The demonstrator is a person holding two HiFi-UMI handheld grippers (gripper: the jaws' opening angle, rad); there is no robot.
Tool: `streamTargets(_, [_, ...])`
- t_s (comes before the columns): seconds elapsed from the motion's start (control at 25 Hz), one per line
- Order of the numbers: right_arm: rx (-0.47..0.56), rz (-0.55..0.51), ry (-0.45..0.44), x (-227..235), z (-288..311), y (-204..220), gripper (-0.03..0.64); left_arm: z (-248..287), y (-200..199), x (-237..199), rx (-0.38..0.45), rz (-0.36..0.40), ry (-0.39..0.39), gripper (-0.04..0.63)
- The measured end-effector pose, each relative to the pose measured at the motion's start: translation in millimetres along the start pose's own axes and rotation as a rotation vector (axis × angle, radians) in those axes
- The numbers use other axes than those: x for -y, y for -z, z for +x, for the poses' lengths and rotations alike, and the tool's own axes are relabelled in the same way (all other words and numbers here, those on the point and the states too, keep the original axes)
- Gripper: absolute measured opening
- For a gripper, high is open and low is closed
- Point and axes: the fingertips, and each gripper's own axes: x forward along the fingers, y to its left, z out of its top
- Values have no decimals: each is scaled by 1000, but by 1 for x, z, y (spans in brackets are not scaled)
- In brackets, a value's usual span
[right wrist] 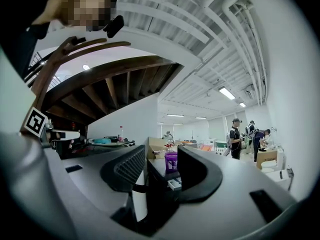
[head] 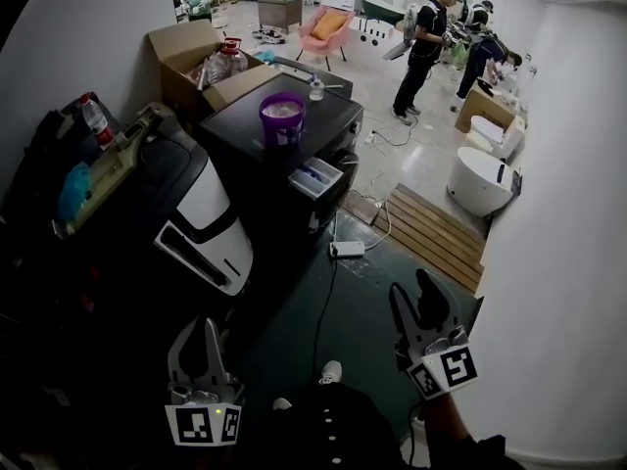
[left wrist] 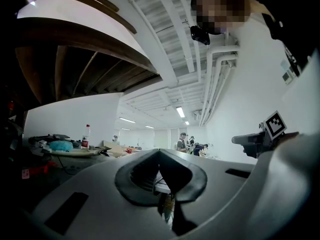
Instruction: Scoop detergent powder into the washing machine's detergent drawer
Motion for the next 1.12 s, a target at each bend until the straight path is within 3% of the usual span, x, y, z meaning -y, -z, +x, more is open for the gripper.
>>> streamTargets(0.44, [-9, 18, -52, 64, 43, 9, 198, 58, 7, 31, -4, 11, -77, 14])
streamTargets(0.72, [0, 58, -76, 74, 69, 13, 199, 76, 14, 32, -39, 26, -102, 15])
streamTargets(1.12, [-3, 13, -40, 94, 128, 15, 198, 151, 22, 9, -1, 6, -39, 14])
